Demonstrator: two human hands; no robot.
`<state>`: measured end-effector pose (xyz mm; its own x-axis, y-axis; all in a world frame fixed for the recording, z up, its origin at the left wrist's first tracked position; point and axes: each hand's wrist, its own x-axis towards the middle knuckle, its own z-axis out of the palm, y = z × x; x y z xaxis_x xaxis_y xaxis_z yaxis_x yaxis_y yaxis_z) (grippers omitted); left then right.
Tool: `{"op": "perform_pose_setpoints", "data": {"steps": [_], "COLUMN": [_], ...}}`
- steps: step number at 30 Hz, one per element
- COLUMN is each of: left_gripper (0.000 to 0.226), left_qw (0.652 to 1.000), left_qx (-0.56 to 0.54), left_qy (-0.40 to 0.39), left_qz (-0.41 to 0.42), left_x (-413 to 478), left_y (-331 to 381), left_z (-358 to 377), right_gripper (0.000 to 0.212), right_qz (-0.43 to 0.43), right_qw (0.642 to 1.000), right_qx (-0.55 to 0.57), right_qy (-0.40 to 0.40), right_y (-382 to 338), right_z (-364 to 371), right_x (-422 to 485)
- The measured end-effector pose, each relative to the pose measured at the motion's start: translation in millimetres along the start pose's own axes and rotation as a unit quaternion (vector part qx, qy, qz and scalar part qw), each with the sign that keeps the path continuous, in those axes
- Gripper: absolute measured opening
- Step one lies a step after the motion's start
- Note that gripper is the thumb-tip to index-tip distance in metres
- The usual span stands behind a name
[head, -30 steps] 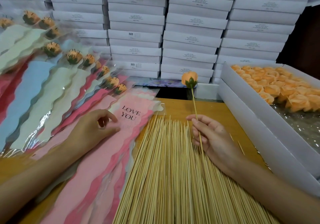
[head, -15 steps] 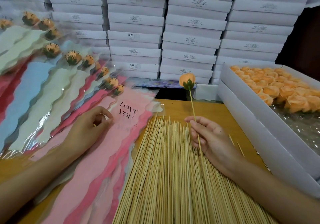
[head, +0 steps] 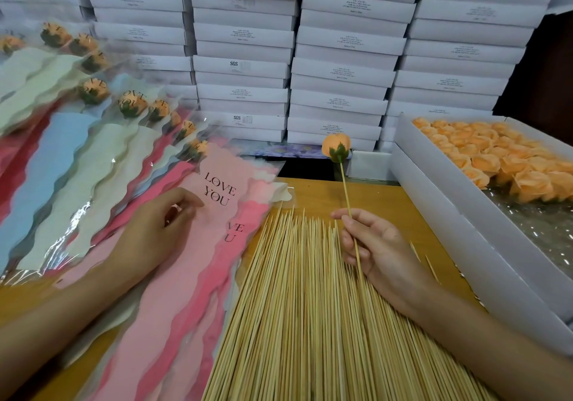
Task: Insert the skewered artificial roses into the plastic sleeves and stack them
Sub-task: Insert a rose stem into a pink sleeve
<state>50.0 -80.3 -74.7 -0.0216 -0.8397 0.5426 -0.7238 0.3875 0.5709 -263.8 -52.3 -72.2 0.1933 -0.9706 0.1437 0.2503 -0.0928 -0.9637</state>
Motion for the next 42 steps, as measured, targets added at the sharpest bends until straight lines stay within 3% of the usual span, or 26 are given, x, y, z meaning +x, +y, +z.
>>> {"op": "perform_pose_setpoints", "data": {"steps": [2,5,8,13,20,23,28,31,38,42], "left_gripper": [0.031,0.037,0.044,0.048,0.06,0.051,0.013,0.006,0.073,0.08], "left_qw": [0.998,0.984,0.95,0.88,0.821,0.823,0.898,0.913,0.878,0.859], "left_qx": [-0.056,-0.152,-0.282,-0.405,-0.423,-0.403,-0.311,-0.277,-0.275,-0.28], "left_qy": [-0.004,0.004,-0.01,-0.122,-0.295,-0.326,-0.261,-0.263,-0.355,-0.405], "left_qz": [-0.033,-0.092,-0.136,-0.216,-0.244,-0.232,-0.17,-0.141,-0.167,-0.141], "left_x": [0.0,0.5,3.9,-1.2,-25.8,-30.6,-25.6,-24.0,-17.2,-12.2], "left_y": [1.1,4.6,18.2,53.2,80.0,79.8,77.4,73.2,74.8,74.4], "left_z": [0.9,1.7,-1.5,-4.4,10.0,14.6,18.1,18.3,9.4,4.9], "right_gripper": [0.03,0.024,0.026,0.029,0.026,0.026,0.028,0.028,0.03,0.03], "right_qz": [0.001,-0.001,0.0,-0.008,-0.028,-0.022,-0.018,-0.016,-0.006,-0.009], "right_qw": [1.0,1.0,0.998,0.997,0.993,0.991,0.992,0.992,0.993,0.994], "right_qx": [0.0,-0.019,-0.039,-0.021,0.025,0.034,0.031,0.025,0.006,0.001], "right_qy": [-0.001,0.019,0.045,0.068,0.114,0.124,0.124,0.123,0.117,0.113], "right_y": [-1.1,-1.8,-1.6,0.0,1.3,1.4,0.8,-0.3,-1.7,-2.0], "right_z": [0.4,0.3,-0.7,-2.9,-6.9,-7.7,-6.3,-5.1,-3.5,-2.5], "right_x": [-0.9,-2.0,-1.6,-0.2,4.0,5.1,3.8,3.3,1.9,1.4]}}
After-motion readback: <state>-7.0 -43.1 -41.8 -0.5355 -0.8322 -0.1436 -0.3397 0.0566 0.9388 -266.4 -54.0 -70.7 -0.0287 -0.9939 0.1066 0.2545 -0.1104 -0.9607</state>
